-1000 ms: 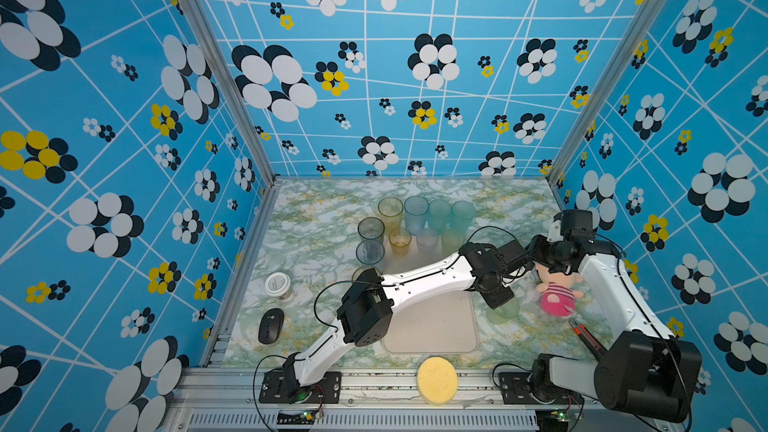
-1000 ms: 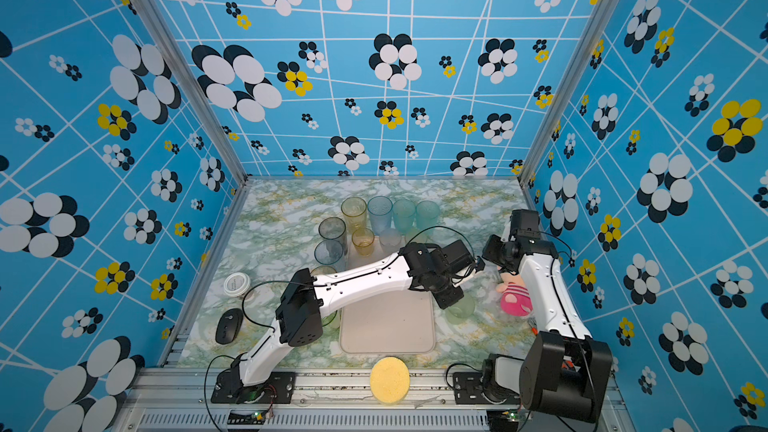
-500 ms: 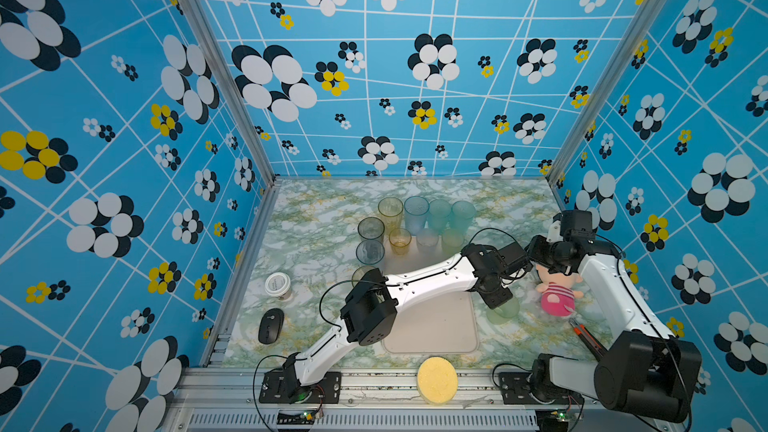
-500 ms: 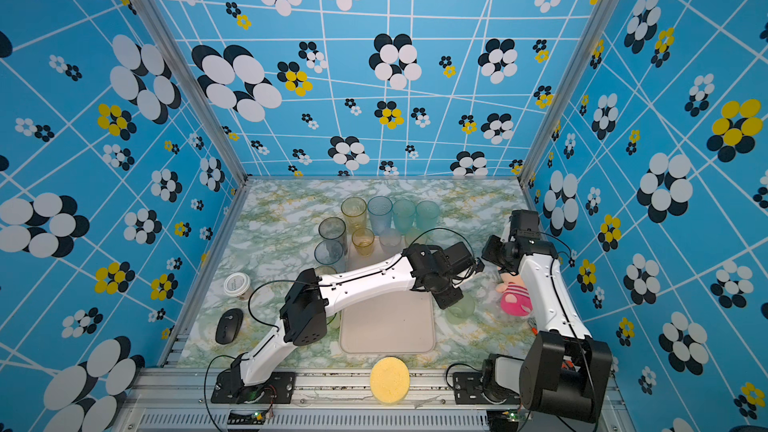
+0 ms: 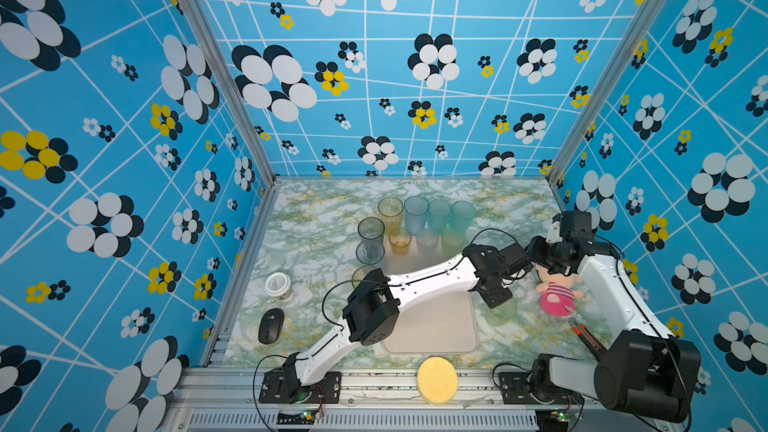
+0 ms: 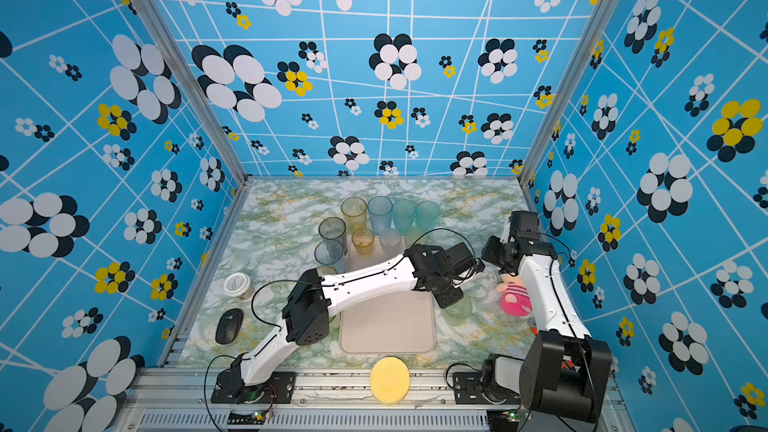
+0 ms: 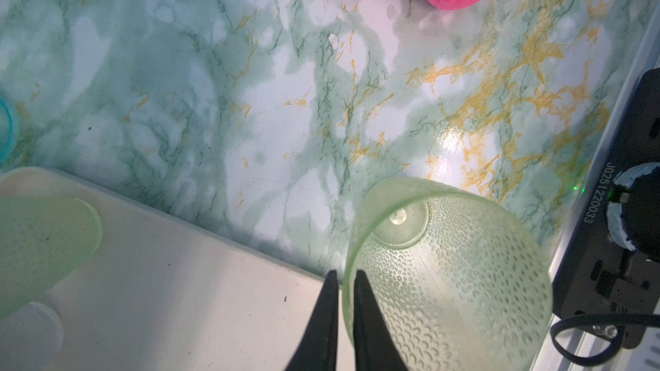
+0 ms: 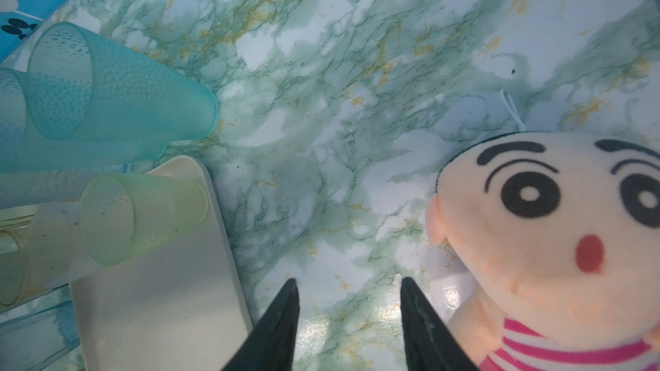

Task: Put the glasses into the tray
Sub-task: 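Close the left gripper on the rim of the second green cup, then lift the green cup with the left gripper and carry it over the tray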

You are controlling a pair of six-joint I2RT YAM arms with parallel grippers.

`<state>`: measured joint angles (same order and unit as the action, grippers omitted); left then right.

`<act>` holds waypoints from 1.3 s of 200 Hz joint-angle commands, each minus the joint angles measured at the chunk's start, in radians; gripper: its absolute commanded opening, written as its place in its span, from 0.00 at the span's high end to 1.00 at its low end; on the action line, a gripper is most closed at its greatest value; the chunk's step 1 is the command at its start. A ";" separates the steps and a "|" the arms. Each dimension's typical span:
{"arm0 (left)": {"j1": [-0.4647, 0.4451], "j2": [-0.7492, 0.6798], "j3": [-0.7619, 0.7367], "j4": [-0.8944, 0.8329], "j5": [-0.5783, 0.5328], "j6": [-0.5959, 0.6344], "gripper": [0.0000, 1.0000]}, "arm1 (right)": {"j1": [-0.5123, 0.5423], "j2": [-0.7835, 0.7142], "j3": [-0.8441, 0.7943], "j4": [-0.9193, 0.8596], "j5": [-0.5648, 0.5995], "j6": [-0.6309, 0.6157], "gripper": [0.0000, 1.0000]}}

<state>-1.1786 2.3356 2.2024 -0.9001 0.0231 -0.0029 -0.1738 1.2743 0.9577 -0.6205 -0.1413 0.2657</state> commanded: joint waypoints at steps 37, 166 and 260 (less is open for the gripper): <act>0.004 0.029 0.025 -0.038 -0.029 0.037 0.96 | -0.009 0.001 -0.014 0.008 -0.013 -0.020 0.52; 0.038 -0.220 -0.122 0.041 -0.027 0.067 1.00 | -0.009 -0.015 -0.014 0.003 -0.012 -0.025 0.52; 0.193 -0.469 -0.377 -0.065 -0.150 0.059 1.00 | -0.004 -0.006 -0.010 -0.004 -0.055 -0.032 0.52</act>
<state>-1.0409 1.9316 1.8961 -0.9066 -0.0734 0.0559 -0.1738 1.2743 0.9577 -0.6167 -0.1688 0.2470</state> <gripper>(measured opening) 0.061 0.477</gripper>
